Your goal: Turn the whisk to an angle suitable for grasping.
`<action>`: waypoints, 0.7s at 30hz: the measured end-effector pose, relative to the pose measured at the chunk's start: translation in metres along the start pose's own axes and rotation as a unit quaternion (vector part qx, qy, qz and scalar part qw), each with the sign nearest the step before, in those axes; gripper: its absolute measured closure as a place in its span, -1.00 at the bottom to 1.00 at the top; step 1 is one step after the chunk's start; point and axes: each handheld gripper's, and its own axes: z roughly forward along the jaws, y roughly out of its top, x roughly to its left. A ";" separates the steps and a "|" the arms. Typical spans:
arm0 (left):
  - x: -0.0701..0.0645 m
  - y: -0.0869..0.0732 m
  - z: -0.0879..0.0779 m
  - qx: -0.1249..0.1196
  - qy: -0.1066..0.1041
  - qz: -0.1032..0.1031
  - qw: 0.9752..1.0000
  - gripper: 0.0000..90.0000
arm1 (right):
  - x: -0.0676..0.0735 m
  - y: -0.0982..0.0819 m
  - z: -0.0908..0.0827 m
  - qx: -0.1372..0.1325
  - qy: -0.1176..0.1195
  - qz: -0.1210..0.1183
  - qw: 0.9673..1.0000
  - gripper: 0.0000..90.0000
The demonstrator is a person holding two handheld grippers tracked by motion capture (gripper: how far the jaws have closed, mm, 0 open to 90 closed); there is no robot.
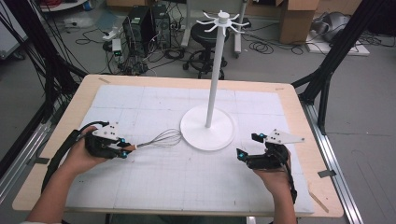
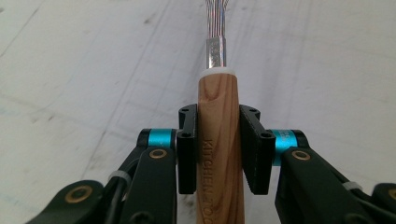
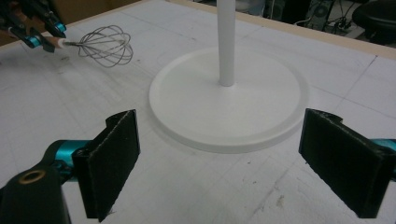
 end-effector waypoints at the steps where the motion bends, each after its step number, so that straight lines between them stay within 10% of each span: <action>1: -0.005 0.006 0.003 -0.003 -0.009 0.009 1.000 0.57 | 0.000 0.000 0.000 -0.001 0.000 0.000 1.000 -0.75; 21: -0.041 0.069 0.075 -0.011 -0.084 0.070 0.994 0.57 | 0.000 0.002 -0.006 -0.009 -0.002 -0.002 1.000 -0.75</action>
